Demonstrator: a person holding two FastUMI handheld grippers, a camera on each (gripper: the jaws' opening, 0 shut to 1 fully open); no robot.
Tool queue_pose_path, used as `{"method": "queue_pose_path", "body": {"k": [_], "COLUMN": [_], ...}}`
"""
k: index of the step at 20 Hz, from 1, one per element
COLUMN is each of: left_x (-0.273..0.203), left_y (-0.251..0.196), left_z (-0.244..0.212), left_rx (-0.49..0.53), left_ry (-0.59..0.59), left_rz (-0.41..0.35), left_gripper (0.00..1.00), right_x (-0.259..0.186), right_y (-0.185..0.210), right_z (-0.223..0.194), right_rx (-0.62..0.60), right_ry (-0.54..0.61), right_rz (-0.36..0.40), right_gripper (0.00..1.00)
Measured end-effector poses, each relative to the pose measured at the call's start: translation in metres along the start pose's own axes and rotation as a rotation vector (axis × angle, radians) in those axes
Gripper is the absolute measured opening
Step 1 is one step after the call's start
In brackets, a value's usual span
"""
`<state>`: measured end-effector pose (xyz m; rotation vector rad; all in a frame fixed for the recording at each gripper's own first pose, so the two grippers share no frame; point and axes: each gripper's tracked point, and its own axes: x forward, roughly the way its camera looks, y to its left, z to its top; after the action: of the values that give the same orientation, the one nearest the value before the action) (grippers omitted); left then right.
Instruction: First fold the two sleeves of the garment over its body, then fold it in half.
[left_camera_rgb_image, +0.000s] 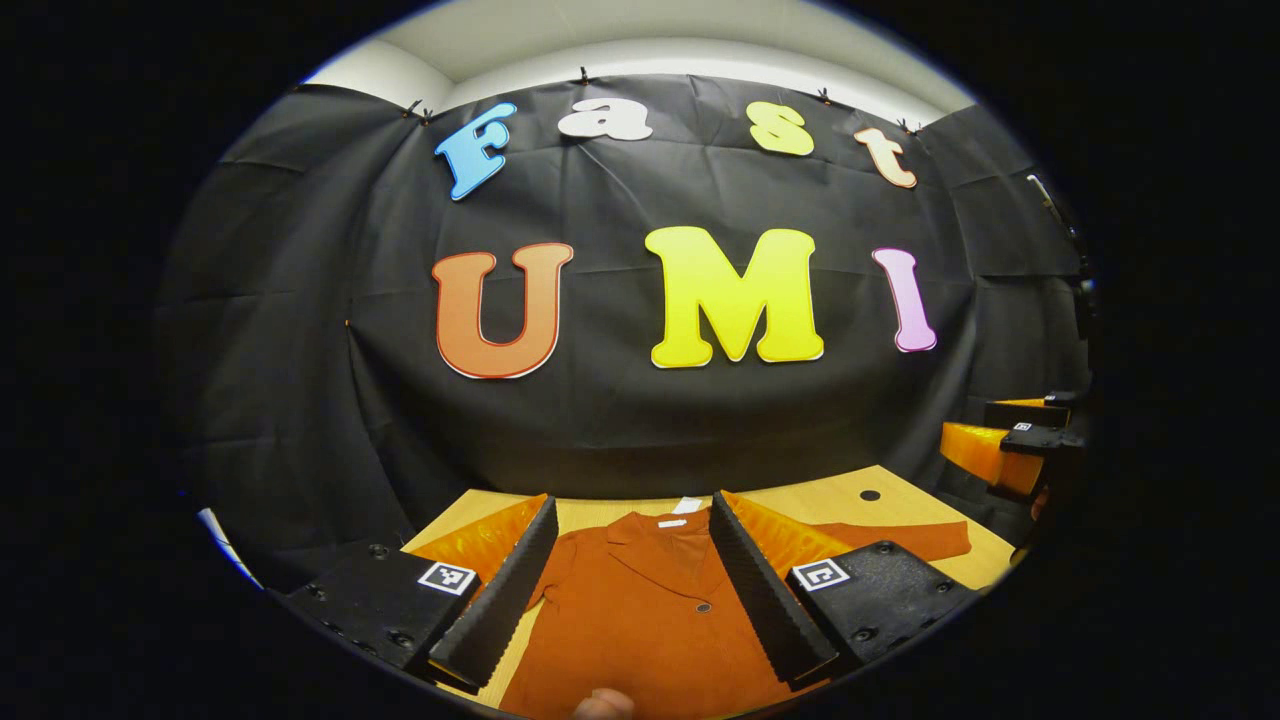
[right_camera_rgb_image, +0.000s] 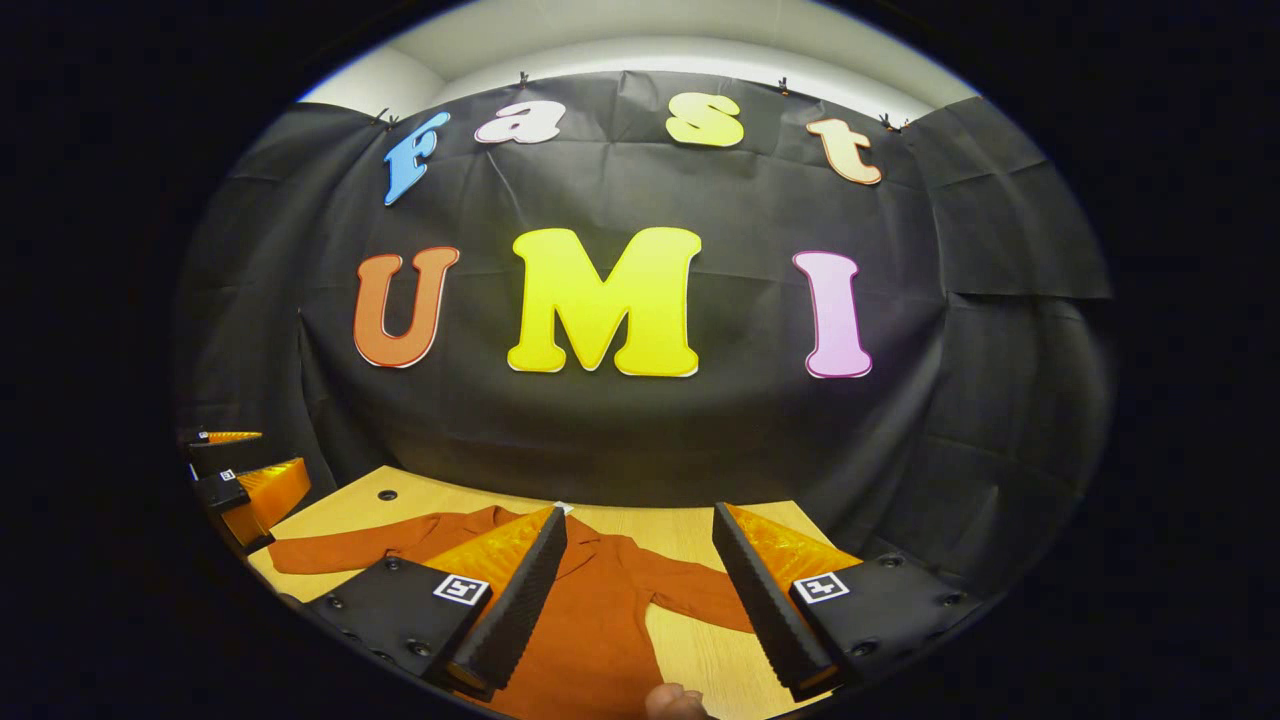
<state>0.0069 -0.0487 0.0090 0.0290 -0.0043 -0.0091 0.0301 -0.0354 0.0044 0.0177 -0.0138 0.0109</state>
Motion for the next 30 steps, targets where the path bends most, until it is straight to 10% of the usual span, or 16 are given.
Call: {"method": "queue_pose_path", "body": {"k": [11, 17, 30], "left_x": [-0.010, -0.019, -0.046], "left_y": [-0.034, -0.051, -0.043], "left_z": [-0.032, -0.079, -0.139], "left_rx": [0.016, 0.019, -0.053], "left_ry": [0.085, 0.239, 0.433], "left_rz": [-0.056, -0.043, 0.163], "left_gripper": [0.99, 0.99, 0.99], "right_x": [0.055, 0.101, 0.135], "right_y": [-0.139, -0.240, -0.323], "right_z": [0.001, -0.065, -0.288], "right_rx": [-0.060, -0.031, 0.262], "right_ry": [-0.066, 0.155, 0.861], "right_rz": [-0.227, -0.364, -0.380], "right_gripper": [0.94, 0.94, 0.94]}}
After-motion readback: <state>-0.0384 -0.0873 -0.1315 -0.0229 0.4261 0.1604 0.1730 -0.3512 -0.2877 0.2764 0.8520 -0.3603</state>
